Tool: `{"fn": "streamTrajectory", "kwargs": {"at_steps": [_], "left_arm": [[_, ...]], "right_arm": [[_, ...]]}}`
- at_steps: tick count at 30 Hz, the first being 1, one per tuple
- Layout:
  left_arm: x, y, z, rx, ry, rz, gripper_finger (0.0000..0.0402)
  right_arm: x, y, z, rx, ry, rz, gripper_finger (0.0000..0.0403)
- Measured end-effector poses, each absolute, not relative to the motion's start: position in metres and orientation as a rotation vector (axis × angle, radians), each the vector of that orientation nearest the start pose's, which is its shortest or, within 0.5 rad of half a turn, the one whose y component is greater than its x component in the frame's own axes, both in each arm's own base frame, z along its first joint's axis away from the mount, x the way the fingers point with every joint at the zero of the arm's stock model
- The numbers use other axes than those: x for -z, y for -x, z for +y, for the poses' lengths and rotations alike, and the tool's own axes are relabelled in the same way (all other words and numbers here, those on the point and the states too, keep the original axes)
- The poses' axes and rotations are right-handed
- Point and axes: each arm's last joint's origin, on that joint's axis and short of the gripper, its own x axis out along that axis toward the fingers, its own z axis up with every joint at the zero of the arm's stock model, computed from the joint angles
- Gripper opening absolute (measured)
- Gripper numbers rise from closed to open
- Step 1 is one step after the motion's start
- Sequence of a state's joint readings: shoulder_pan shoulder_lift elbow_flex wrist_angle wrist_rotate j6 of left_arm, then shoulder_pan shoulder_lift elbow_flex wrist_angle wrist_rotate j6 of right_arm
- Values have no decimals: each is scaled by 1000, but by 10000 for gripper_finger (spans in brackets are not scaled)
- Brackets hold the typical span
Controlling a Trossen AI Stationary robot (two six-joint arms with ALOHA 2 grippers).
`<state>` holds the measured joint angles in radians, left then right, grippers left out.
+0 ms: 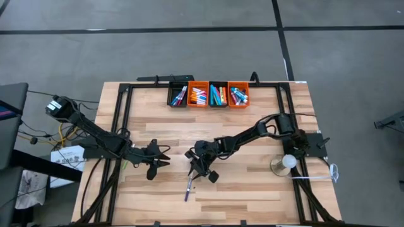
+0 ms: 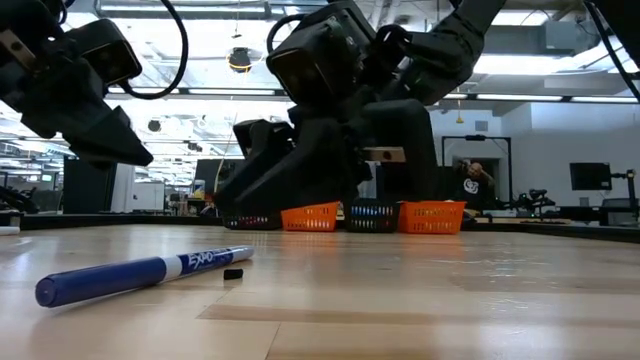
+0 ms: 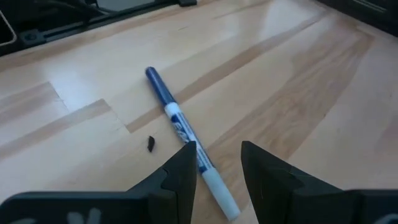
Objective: Pick & Place Markers
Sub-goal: Put the blue and white marker pen into the left black bin
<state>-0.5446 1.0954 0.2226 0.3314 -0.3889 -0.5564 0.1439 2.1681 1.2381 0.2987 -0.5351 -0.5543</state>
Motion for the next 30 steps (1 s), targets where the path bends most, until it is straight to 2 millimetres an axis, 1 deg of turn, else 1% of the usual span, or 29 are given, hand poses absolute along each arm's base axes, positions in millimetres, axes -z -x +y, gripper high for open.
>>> {"fn": "streamTrajectory", "kwargs": {"at_steps": [7, 25, 30], "left_arm": [[-141, -163, -86, 3, 354, 500, 109], [-141, -163, -86, 2, 359, 500, 109], [-141, -163, -86, 2, 359, 500, 109]], "right_arm": [[-105, -431, 76, -779, 367, 471, 117], [-96, -425, 70, -729, 368, 598, 117], [-95, -424, 69, -691, 384, 637, 117]]}}
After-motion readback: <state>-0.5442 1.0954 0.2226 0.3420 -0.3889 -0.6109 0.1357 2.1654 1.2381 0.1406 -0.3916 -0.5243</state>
